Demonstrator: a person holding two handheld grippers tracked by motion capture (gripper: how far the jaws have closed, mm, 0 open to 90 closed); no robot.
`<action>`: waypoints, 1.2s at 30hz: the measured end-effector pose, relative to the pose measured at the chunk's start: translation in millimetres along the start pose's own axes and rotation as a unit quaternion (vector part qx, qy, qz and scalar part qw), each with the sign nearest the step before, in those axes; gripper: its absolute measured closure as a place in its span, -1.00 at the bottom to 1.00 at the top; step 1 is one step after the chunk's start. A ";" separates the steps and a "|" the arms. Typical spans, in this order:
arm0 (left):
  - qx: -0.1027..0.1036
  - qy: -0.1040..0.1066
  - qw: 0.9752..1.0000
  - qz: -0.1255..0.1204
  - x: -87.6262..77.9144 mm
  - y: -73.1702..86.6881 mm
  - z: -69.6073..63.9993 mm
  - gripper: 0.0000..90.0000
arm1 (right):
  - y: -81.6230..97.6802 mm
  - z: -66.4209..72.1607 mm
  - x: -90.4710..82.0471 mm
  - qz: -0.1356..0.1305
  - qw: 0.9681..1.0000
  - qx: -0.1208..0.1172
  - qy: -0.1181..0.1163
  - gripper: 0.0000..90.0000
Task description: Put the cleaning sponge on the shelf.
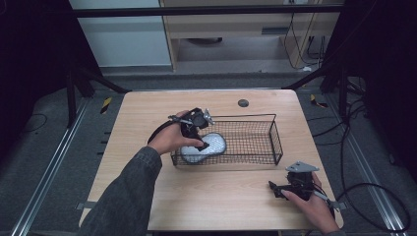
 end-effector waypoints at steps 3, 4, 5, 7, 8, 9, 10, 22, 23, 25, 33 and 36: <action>0.002 -0.001 1.000 0.000 -0.9 0.4 -1.2 -0.76 | 0.0 -0.1 0.2 -0.001 1.000 -0.001 0.000 -0.99; 0.000 0.000 1.000 -0.003 -1.5 0.1 -1.5 -0.76 | 0.0 -0.1 0.1 0.000 1.000 0.000 0.000 -0.99; 0.000 0.000 1.000 -0.003 -1.5 0.1 -1.5 -0.76 | 0.0 0.0 0.0 0.000 1.000 0.000 0.000 -0.99; 0.001 0.000 1.000 -0.006 -2.7 -0.4 -2.4 -0.75 | 0.0 -0.1 0.0 0.000 1.000 0.000 0.000 -0.99; 0.004 0.000 1.000 -0.008 -3.8 -0.9 -3.5 -0.75 | 0.0 -0.1 0.2 0.000 1.000 0.000 0.000 -0.99; 0.003 -0.001 1.000 -0.009 -4.3 -1.3 -4.4 -0.75 | 0.0 0.1 0.1 -0.001 1.000 0.000 -0.001 -0.99; 0.003 0.000 1.000 -0.011 -4.8 -1.7 -5.5 -0.75 | 0.0 -0.1 0.1 0.000 1.000 0.000 0.000 -0.99; -0.009 -0.002 0.999 -0.046 -11.9 -6.4 -20.0 -0.90 | -0.1 -0.4 0.3 -0.001 1.000 -0.001 0.000 -0.99; -0.009 -0.002 0.999 -0.046 -11.9 -6.4 -20.0 -0.90 | -0.1 -0.3 0.3 -0.001 1.000 -0.001 -0.001 -0.99; -0.003 -0.007 0.999 -0.046 -12.8 -6.7 -25.8 -0.90 | -0.1 -0.4 0.3 -0.001 1.000 -0.002 0.000 -0.99; -0.014 -0.006 0.997 -0.074 -19.0 -8.1 -37.3 -0.91 | -0.3 -0.2 0.2 -0.001 1.000 0.000 -0.002 -0.99; -0.018 -0.010 0.997 -0.077 -21.0 -7.3 -41.2 -0.92 | -0.3 -0.2 0.3 -0.001 1.000 0.001 -0.002 -0.99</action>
Point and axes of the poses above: each handheld gripper's, and its own axes: x roughly forward along the jaws, y roughly out of its underside, z roughly to its left, the point moved 4 cm from there along x, roughly forward along the jaws, and after that the axes turned 2 degrees about -y, right-handed, at the moved point
